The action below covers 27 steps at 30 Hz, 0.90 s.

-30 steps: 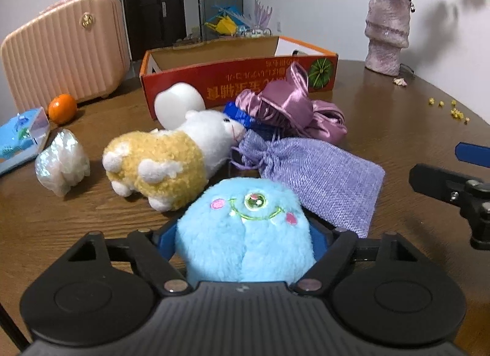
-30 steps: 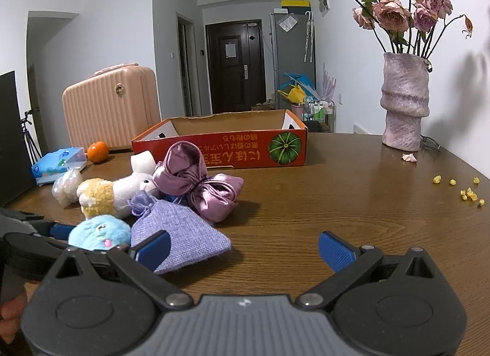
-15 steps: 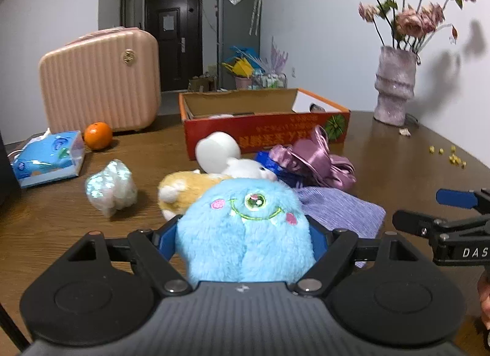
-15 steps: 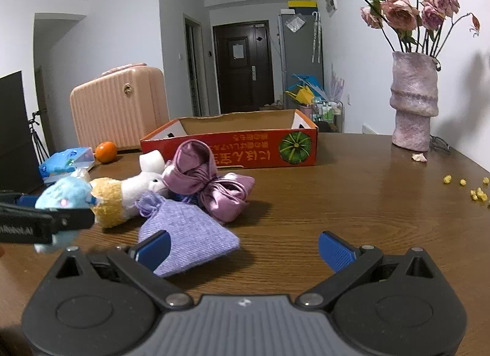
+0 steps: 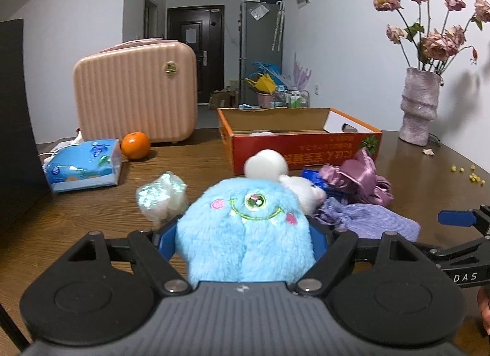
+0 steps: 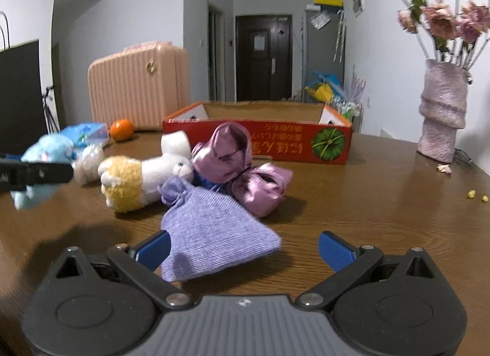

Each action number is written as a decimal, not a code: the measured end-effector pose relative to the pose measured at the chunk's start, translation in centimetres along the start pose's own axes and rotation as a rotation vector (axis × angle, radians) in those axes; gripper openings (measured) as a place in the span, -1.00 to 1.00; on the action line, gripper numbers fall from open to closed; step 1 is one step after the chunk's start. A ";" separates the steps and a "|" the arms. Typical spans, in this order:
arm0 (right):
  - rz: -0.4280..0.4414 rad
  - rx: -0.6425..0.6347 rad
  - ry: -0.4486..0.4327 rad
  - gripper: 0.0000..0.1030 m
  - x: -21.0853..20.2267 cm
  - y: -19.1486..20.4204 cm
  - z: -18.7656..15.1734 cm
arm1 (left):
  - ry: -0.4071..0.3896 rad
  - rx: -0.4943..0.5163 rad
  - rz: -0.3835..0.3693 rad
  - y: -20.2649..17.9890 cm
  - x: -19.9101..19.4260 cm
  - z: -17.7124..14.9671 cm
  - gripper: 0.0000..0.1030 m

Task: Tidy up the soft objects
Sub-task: 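Grasp the light-blue fluffy plush with the left tool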

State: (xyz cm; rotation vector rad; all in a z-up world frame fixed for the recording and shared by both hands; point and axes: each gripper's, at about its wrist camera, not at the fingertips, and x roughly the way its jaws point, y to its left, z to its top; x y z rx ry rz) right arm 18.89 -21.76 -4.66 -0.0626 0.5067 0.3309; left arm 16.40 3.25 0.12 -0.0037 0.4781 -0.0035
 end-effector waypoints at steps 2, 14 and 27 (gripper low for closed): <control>0.017 0.003 0.012 1.00 0.7 0.3 0.2 | -0.002 -0.005 0.008 0.5 0.0 0.0 0.58; 0.064 0.007 0.090 0.97 4.9 1.8 1.7 | -0.008 -0.018 0.018 1.5 0.0 0.1 0.58; 0.098 0.022 0.128 0.59 7.0 2.1 2.4 | -0.001 -0.016 0.015 1.2 0.1 -0.1 0.58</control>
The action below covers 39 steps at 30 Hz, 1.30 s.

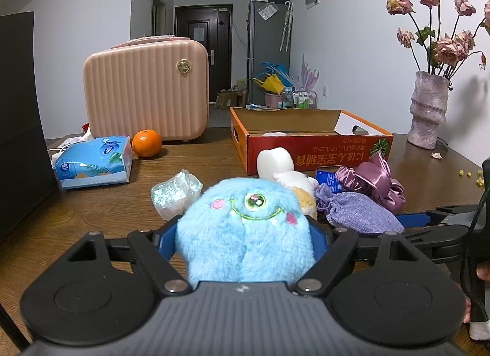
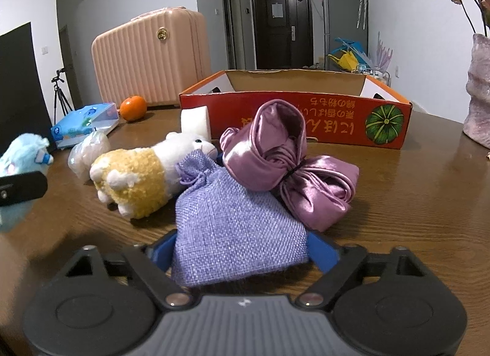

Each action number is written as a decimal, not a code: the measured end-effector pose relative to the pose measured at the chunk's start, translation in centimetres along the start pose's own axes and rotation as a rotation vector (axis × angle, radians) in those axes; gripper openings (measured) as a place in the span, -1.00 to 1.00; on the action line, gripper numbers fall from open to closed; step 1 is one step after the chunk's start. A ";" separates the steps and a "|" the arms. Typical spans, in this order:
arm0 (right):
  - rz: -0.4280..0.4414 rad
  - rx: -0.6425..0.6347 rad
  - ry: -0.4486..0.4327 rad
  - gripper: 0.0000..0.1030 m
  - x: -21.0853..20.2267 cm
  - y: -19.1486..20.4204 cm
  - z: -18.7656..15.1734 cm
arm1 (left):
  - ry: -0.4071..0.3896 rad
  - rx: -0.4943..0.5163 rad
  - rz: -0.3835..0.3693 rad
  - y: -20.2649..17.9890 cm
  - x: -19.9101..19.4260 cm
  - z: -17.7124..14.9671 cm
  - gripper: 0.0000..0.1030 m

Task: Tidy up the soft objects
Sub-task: 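Grasp the lavender burlap sachet with the right tool while the left tool holds the plush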

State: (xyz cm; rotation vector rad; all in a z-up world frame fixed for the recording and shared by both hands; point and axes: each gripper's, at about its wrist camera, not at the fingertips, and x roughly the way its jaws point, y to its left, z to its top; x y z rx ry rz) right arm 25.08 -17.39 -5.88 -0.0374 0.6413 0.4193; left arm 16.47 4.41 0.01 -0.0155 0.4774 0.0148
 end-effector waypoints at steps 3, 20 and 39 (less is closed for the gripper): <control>0.019 -0.008 0.007 0.23 0.0 0.1 -0.1 | 0.000 -0.001 0.000 0.1 0.1 0.0 0.58; 0.045 -0.066 -0.084 -0.43 -2.8 1.3 -1.1 | -0.016 -0.004 -0.006 0.1 -0.3 0.0 0.58; 0.096 -0.085 -0.297 -0.45 -9.3 2.5 -2.0 | -0.070 -0.006 -0.001 -0.4 -1.1 0.0 0.58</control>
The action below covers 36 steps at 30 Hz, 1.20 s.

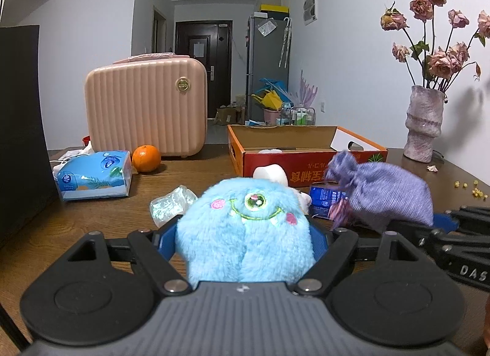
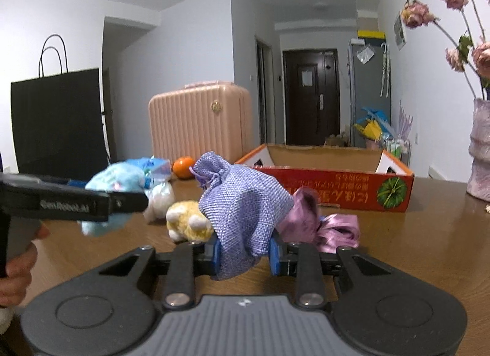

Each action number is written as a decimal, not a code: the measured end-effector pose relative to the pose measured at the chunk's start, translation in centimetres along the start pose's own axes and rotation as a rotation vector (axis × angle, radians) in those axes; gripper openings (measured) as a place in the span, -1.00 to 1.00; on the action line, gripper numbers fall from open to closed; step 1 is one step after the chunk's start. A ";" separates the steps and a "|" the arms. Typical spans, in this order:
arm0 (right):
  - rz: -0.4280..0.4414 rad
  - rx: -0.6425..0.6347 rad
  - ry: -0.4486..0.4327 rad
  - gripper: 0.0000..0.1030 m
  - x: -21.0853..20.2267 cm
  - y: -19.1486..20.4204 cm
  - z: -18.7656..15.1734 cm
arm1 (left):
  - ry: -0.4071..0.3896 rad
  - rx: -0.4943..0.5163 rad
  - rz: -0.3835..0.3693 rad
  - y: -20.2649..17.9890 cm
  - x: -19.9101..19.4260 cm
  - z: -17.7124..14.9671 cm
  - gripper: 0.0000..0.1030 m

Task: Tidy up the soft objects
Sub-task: 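Grasp the lavender burlap sachet with the right tool while the left tool holds the plush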

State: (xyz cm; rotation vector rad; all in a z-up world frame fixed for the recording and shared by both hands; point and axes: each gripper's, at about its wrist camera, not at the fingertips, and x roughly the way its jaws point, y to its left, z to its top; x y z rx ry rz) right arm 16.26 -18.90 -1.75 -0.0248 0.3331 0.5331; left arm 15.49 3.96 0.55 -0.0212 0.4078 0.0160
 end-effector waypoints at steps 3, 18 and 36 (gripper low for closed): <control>-0.011 0.008 -0.021 -0.45 -0.5 -0.4 0.3 | -0.008 -0.012 -0.005 -0.2 -0.2 0.1 0.58; -0.058 0.003 -0.070 -0.45 -1.1 -1.4 1.4 | -0.048 -0.026 -0.036 -2.6 -0.9 2.1 0.58; -0.107 -0.008 -0.120 -0.45 1.3 -4.4 4.0 | -0.085 -0.058 -0.045 -5.7 2.6 6.1 0.58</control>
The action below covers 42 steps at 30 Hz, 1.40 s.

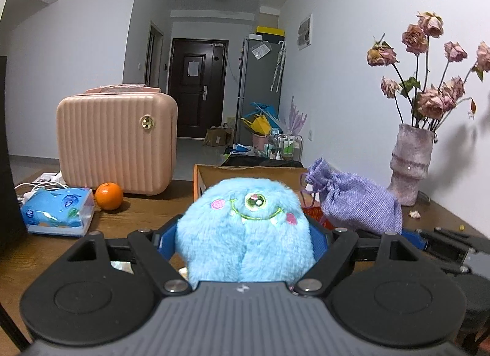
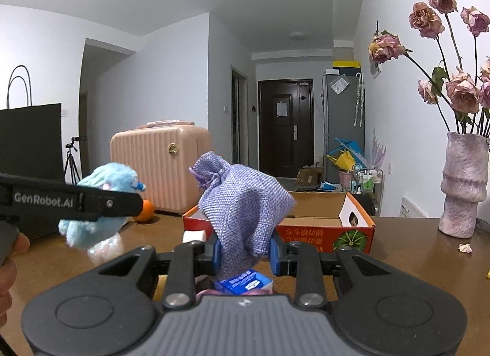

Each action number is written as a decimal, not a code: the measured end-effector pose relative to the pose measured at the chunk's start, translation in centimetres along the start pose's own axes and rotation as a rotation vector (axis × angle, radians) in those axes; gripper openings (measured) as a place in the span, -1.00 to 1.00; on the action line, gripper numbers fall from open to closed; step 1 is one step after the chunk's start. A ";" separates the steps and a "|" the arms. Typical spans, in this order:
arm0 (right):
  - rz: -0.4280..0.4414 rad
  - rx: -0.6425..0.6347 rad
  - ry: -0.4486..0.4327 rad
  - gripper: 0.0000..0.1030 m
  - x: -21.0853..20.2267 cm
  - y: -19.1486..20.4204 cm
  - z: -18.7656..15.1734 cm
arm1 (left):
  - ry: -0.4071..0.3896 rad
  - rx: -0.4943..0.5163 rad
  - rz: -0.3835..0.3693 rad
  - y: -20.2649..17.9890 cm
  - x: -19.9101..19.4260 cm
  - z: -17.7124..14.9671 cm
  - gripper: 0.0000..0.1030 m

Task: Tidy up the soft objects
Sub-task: 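Grasp the lavender burlap sachet with the right tool while the left tool holds the plush, then carry the blue plush and lavender sachet over the cardboard box with both tools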

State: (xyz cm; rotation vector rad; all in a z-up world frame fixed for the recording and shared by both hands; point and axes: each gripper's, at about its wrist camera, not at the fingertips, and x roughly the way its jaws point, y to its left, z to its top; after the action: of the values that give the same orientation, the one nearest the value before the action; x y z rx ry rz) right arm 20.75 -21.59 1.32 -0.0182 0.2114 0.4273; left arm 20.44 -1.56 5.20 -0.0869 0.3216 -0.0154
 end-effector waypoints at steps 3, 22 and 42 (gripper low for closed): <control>-0.006 -0.002 -0.007 -0.45 0.8 -0.4 0.3 | -0.005 -0.009 0.003 -0.4 0.9 0.6 0.58; -0.071 0.031 -0.056 -0.44 7.3 -4.1 3.1 | -0.057 -0.066 0.011 -2.1 8.2 4.5 0.58; -0.106 0.070 -0.037 -0.44 15.5 -6.8 4.1 | -0.039 -0.087 0.060 -1.6 16.8 7.7 0.58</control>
State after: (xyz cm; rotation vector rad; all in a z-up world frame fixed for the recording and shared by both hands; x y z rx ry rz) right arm 38.14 -21.16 1.90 0.0467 0.1883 0.3146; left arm 38.79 -3.00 7.28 -0.1635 0.2862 0.0593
